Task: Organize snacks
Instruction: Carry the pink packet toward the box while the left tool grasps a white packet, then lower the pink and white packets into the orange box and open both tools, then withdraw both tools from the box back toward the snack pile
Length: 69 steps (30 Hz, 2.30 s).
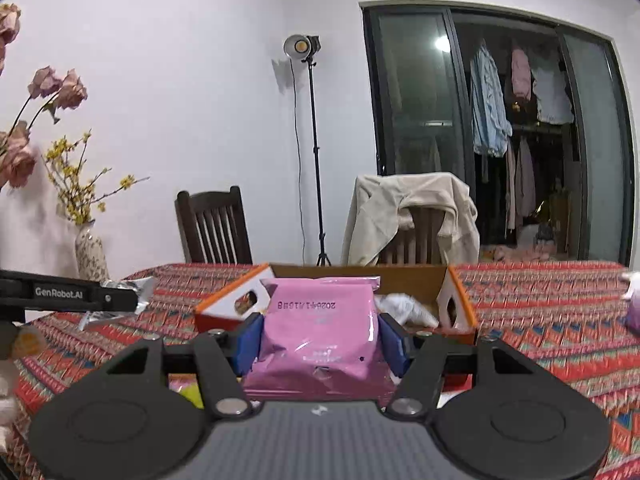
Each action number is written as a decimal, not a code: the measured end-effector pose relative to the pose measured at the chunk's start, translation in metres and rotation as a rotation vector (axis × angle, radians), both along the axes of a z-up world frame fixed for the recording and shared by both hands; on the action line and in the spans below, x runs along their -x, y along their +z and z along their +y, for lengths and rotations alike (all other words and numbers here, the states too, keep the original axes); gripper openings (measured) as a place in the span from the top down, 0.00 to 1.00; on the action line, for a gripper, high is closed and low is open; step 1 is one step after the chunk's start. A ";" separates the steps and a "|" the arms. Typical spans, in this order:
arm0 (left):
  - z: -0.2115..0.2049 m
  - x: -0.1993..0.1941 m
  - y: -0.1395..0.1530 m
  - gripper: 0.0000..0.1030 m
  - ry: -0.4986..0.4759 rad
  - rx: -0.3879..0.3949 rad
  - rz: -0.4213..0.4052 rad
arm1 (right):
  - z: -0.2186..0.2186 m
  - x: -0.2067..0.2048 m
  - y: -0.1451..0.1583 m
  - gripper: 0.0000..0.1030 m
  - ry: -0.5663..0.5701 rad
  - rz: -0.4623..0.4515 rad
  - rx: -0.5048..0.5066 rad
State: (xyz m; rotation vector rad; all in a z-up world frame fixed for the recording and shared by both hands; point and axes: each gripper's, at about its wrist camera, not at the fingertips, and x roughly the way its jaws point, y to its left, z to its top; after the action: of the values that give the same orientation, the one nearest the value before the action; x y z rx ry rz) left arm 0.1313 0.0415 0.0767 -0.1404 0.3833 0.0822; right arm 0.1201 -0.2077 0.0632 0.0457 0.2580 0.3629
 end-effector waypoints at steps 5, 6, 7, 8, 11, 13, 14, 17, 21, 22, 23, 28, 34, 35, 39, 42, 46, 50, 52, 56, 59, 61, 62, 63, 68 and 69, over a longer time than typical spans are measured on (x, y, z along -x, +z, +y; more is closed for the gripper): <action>-0.016 -0.031 0.015 0.49 -0.021 -0.018 -0.026 | -0.007 -0.025 0.022 0.41 -0.020 -0.014 -0.015; -0.018 -0.039 0.018 0.49 -0.021 -0.020 -0.031 | -0.008 -0.032 0.027 0.41 -0.024 -0.014 -0.018; -0.020 -0.045 0.020 0.49 -0.021 -0.021 -0.035 | -0.009 -0.039 0.031 0.41 -0.030 -0.016 -0.021; -0.023 -0.052 0.023 0.49 -0.020 -0.023 -0.039 | -0.009 -0.046 0.034 0.41 -0.037 -0.020 -0.018; -0.030 -0.075 0.029 0.49 -0.011 -0.028 -0.047 | -0.009 -0.071 0.039 0.41 -0.065 -0.023 -0.010; -0.034 -0.089 0.030 0.49 -0.004 -0.027 -0.046 | -0.009 -0.089 0.039 0.41 -0.074 -0.004 -0.015; -0.035 -0.096 0.030 0.49 0.002 -0.025 -0.042 | -0.009 -0.099 0.038 0.41 -0.078 0.007 -0.017; -0.039 -0.120 0.027 0.49 0.016 -0.025 -0.036 | -0.008 -0.128 0.032 0.41 -0.103 0.037 -0.020; -0.041 -0.149 0.019 0.49 0.027 -0.019 -0.017 | -0.008 -0.161 0.019 0.41 -0.116 0.084 -0.032; -0.041 -0.155 0.016 0.49 0.028 -0.017 -0.012 | -0.008 -0.167 0.015 0.41 -0.114 0.096 -0.038; -0.041 -0.159 0.012 0.49 0.027 -0.018 -0.006 | -0.009 -0.171 0.011 0.41 -0.113 0.105 -0.044; -0.042 -0.174 -0.006 0.49 0.021 -0.044 0.009 | -0.006 -0.184 -0.007 0.41 -0.108 0.142 -0.019; -0.038 -0.180 -0.018 0.46 0.022 -0.051 0.049 | 0.000 -0.195 -0.023 0.41 -0.095 0.192 0.019; -0.037 -0.181 -0.020 0.41 0.028 -0.052 0.062 | 0.001 -0.197 -0.025 0.40 -0.088 0.203 0.026; -0.035 -0.181 -0.025 0.07 0.012 -0.039 0.075 | -0.002 -0.195 -0.028 0.15 -0.083 0.222 0.012; -0.034 -0.177 -0.025 0.00 0.023 -0.031 0.055 | -0.006 -0.193 -0.029 0.00 -0.070 0.219 -0.014; -0.031 -0.175 -0.023 0.00 0.026 -0.010 0.059 | -0.010 -0.190 -0.028 0.00 -0.077 0.221 -0.023; -0.029 -0.174 -0.017 0.00 0.031 -0.001 0.060 | -0.014 -0.186 -0.024 0.00 -0.076 0.227 -0.036; -0.028 -0.170 -0.011 0.00 0.016 0.012 0.060 | -0.015 -0.183 -0.021 0.00 -0.083 0.225 -0.037; -0.032 -0.154 0.005 0.00 0.000 0.016 0.021 | -0.021 -0.174 -0.012 0.00 -0.084 0.221 -0.050; -0.037 -0.141 0.018 0.00 -0.002 0.015 -0.010 | -0.023 -0.163 0.000 0.00 -0.087 0.204 -0.049; -0.041 -0.132 0.025 0.00 -0.005 0.024 -0.020 | -0.023 -0.154 0.010 0.00 -0.089 0.185 -0.043; -0.042 -0.129 0.028 0.00 -0.005 0.027 -0.022 | -0.023 -0.149 0.014 0.00 -0.087 0.175 -0.042; -0.044 -0.125 0.031 0.00 -0.008 0.029 -0.025 | -0.023 -0.145 0.017 0.00 -0.081 0.169 -0.042; -0.045 -0.108 0.036 0.00 -0.024 0.029 -0.013 | -0.024 -0.127 0.025 0.00 -0.066 0.155 -0.013; -0.043 -0.104 0.033 0.00 -0.027 0.034 -0.001 | -0.026 -0.123 0.025 0.00 -0.065 0.155 -0.008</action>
State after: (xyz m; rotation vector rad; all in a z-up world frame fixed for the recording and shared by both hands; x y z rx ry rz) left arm 0.2353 -0.0011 0.1098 -0.1687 0.3854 0.0489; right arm 0.2434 -0.2333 0.0883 0.0902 0.4071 0.2964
